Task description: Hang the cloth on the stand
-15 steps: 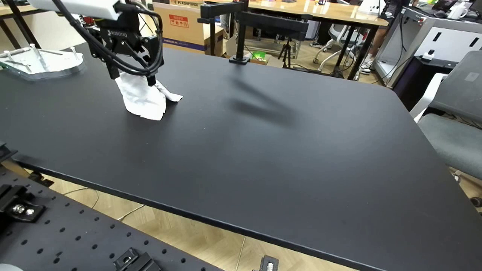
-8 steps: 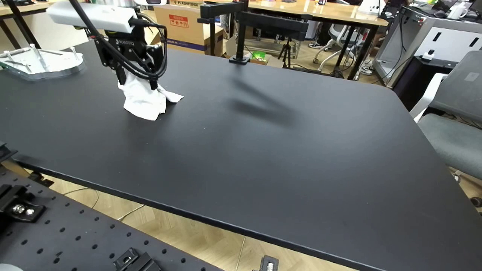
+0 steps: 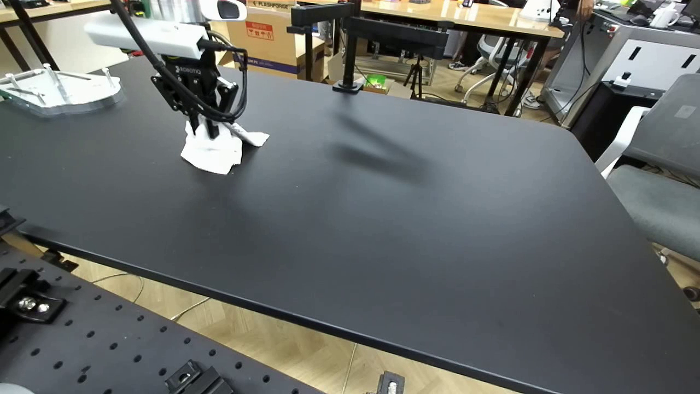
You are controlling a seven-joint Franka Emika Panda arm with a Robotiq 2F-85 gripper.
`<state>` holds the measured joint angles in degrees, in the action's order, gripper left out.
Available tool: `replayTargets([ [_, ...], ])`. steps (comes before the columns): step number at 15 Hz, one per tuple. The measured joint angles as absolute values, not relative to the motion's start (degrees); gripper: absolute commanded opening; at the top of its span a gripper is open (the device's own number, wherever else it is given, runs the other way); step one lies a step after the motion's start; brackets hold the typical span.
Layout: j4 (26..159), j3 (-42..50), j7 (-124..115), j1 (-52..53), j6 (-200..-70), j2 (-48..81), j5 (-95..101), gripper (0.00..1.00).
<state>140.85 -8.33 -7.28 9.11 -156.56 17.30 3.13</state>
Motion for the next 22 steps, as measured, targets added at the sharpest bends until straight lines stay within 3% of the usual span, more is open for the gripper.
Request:
replayTargets([
  [5, 140.4, -8.7, -6.2, 9.1, -153.7, 15.7, 0.2, 0.01],
  [10, 137.2, -8.6, -5.2, 8.4, -140.0, 8.5, -2.6, 0.01],
  [17, 124.9, -5.4, -5.2, 5.8, -122.7, 1.5, 1.2, 0.01],
  [22, 116.1, -4.5, -5.3, 4.8, -120.4, 4.8, 2.8, 0.03],
])
